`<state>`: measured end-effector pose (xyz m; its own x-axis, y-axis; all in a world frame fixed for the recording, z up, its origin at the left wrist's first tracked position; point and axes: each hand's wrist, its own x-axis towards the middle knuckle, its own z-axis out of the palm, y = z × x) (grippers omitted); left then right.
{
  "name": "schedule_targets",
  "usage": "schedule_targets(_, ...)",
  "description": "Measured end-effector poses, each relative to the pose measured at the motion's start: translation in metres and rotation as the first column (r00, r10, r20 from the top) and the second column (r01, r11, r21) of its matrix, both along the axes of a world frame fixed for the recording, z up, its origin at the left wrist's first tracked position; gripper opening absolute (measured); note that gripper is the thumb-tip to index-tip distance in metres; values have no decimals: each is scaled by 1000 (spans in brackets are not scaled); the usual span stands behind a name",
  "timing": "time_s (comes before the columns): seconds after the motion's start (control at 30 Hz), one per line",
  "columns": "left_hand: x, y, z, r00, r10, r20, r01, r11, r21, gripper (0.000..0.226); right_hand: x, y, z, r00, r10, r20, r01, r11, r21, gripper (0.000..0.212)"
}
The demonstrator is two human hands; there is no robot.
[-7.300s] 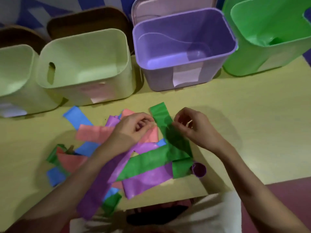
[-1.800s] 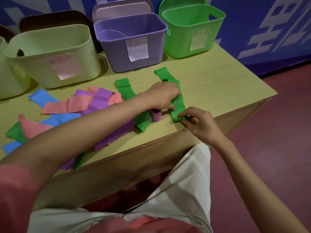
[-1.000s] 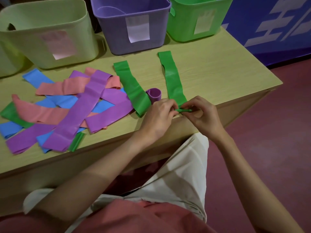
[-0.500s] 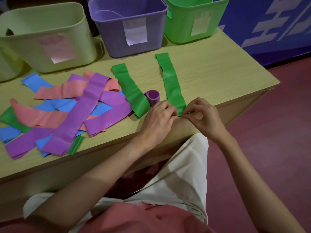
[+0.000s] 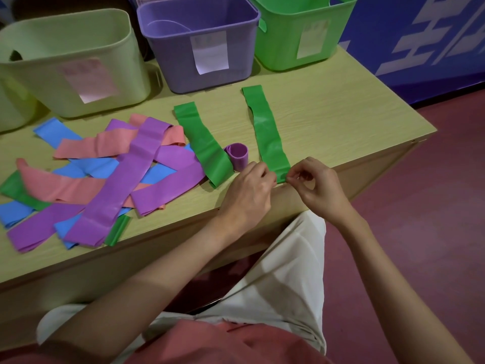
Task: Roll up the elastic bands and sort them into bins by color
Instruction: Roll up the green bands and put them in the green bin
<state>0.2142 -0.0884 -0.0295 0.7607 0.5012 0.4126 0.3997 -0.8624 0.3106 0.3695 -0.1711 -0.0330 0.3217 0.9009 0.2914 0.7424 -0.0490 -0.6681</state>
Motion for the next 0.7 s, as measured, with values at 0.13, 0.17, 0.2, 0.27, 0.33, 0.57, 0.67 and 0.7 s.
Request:
schedule_targets(0.13,-3,2,-4,998,-20,-56,24,997,74,7,-4,3,-2,994,-45,95,48,999,-25,10)
schedule_targets(0.17,-4,2,-4,997,-27,-70,33,996,86,4,-6,4,-3,989,-64,132,67,998,-14,9)
schedule_targets(0.2,-6,2,-3,996,-31,-85,40,994,104,3,-7,5,-5,982,-83,167,82,997,9,8)
schedule_targets(0.27,-11,1,-2,993,-29,-112,46,988,149,4,-8,4,-8,969,-100,225,88,994,63,5)
schedule_targets(0.33,-16,1,0,992,-20,-122,42,982,183,14,-8,2,-10,959,-99,266,72,991,110,3)
schedule_targets(0.57,-28,-2,4,944,81,-320,4,966,259,49,-5,-3,-14,938,-50,343,-12,984,176,10)
schedule_targets(0.67,-29,-6,4,935,117,-334,-23,962,272,51,-4,-4,-16,930,-60,363,-15,980,200,12)
schedule_targets(0.7,-28,-7,3,933,132,-335,-38,961,274,51,-5,-5,-17,926,-67,373,-13,978,210,13)
